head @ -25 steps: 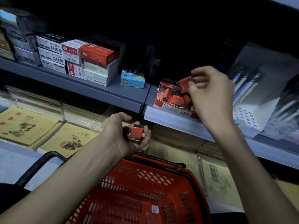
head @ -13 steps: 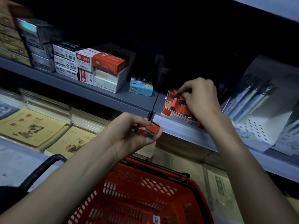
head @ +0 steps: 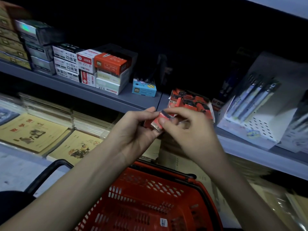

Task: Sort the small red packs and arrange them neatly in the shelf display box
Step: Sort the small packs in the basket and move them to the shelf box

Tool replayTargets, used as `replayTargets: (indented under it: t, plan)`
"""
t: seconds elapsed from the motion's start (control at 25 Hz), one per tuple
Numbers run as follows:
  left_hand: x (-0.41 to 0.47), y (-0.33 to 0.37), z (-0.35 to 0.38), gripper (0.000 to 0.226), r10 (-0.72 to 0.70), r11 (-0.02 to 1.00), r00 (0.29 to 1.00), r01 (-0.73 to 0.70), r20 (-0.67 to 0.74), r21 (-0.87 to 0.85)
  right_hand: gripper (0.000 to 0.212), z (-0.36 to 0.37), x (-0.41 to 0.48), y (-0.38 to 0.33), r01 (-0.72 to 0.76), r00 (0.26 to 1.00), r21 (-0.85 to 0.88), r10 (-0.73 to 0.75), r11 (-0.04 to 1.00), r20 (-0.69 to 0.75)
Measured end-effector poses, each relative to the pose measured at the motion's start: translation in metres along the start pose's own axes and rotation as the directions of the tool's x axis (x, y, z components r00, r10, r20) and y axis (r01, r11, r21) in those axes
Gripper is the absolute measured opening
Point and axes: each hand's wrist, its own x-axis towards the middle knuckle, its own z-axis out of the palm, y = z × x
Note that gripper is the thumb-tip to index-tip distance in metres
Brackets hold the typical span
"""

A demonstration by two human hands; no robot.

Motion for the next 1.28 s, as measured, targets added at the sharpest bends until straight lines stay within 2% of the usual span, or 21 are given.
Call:
replayTargets:
  t: [0.12,0.24,0.4,0.48,0.56,0.64,0.72,0.84,1.0,1.08,1.16,1.24,1.28]
  plan:
    - [0.003,-0.005,-0.004,0.052,0.029,0.999,0.999,-0.028,-0.043,0.027,0.024,0.01,-0.006,0.002,0.018,0.999,0.026,-0.018,1.0,0.031]
    - [0.004,-0.007,-0.005,0.035,0.048,0.998,0.997,-0.047,-0.052,0.036,0.019,0.006,-0.005,0.005,-0.018,1.0,0.102,0.019,0.995,-0.008]
    - [0.005,-0.005,-0.006,0.038,0.052,0.999,0.996,-0.053,-0.066,-0.013,0.017,-0.005,0.0,0.004,-0.059,0.998,0.212,0.062,0.975,-0.008]
    - [0.002,-0.004,-0.004,0.035,0.064,0.998,0.993,-0.066,-0.102,-0.022,0.016,-0.015,0.006,0.003,-0.036,0.995,0.249,0.057,0.968,-0.078]
    - [-0.002,-0.004,0.0,0.033,0.067,0.998,0.988,-0.068,-0.137,-0.001,0.014,-0.029,0.019,0.007,-0.006,0.976,0.24,0.058,0.971,-0.211]
    - [-0.003,-0.004,0.002,0.035,0.051,0.999,0.989,-0.049,-0.142,0.023,0.011,-0.043,0.038,0.015,0.02,0.936,0.1,0.017,0.995,-0.35]
    - [-0.004,-0.004,0.004,0.039,0.032,0.999,0.991,-0.026,-0.131,0.047,0.011,-0.05,0.061,0.024,0.025,0.904,-0.148,-0.086,0.989,-0.419]
    - [-0.006,-0.003,0.007,0.043,0.005,0.995,0.995,0.005,-0.099,0.101,0.013,-0.053,0.087,0.036,0.021,0.909,-0.429,-0.196,0.903,-0.369]
    - [-0.008,-0.002,0.01,0.043,-0.001,0.978,0.998,0.014,-0.063,0.21,0.014,-0.047,0.1,0.044,0.039,0.957,-0.559,-0.192,0.828,-0.217]
    - [-0.007,-0.002,0.012,0.039,0.007,0.964,0.999,0.006,-0.048,0.264,0.015,-0.046,0.099,0.042,0.044,0.967,-0.569,-0.178,0.821,-0.183]
    - [-0.006,-0.003,0.013,0.032,0.022,0.952,1.0,-0.014,-0.022,0.305,0.016,-0.048,0.09,0.035,0.041,0.948,-0.539,-0.204,0.841,-0.246]
    - [-0.004,-0.005,0.013,0.024,0.043,0.942,0.999,-0.043,0.008,0.333,0.014,-0.047,0.067,0.022,0.065,0.943,-0.349,-0.172,0.935,-0.286]
    - [-0.005,-0.006,0.013,0.022,0.051,0.934,0.998,-0.056,0.024,0.352,0.013,-0.045,0.052,0.016,0.072,0.96,-0.201,-0.123,0.977,-0.251]
